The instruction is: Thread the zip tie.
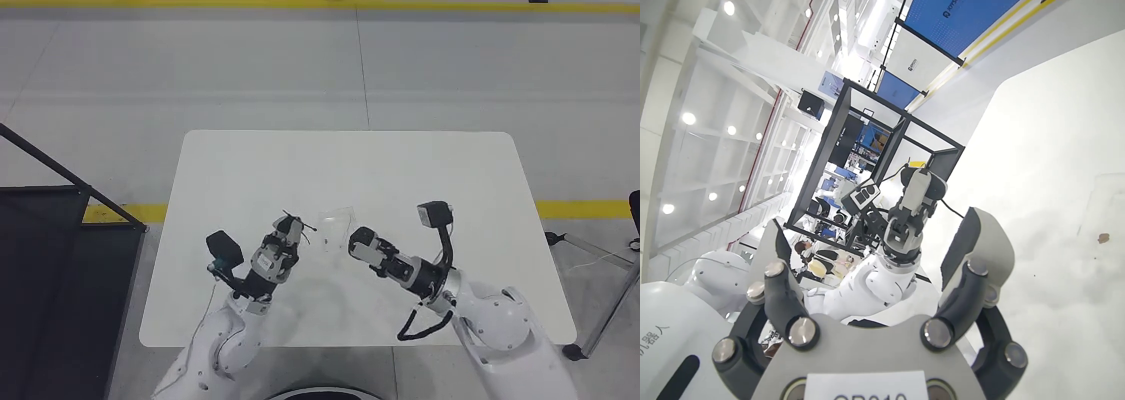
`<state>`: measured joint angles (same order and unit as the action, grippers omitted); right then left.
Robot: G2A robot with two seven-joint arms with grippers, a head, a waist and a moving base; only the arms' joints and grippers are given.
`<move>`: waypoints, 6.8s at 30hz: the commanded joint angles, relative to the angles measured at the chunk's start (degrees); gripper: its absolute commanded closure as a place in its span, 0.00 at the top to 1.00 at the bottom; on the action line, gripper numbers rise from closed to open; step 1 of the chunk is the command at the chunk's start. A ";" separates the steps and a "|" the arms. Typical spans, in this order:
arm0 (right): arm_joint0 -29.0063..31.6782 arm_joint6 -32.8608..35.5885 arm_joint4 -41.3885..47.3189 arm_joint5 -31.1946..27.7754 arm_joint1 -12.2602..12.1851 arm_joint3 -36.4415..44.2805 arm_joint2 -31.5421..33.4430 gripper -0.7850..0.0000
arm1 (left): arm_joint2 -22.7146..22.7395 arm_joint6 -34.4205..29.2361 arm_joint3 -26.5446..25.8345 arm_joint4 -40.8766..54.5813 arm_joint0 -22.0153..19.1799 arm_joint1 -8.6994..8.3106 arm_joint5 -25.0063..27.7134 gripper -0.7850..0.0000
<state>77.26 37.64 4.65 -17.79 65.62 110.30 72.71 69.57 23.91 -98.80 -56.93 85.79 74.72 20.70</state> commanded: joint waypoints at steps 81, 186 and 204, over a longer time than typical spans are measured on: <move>-8.52 -8.12 -5.35 -10.71 3.09 -18.03 -12.14 0.30 | -4.31 -5.08 -4.02 11.34 -0.30 2.58 -5.82 0.00; -8.82 6.07 11.21 -16.33 3.00 -19.52 -8.20 0.00 | 10.62 -29.53 -8.85 39.78 2.59 1.20 1.50 1.00; -9.42 13.83 16.62 -17.70 2.43 -20.06 -8.14 0.00 | 15.14 -50.64 -7.56 59.03 0.55 -0.51 1.98 1.00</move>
<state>67.90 51.06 20.90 -35.41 68.09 90.33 64.49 84.56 -25.85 -106.49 1.36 86.44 74.30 22.71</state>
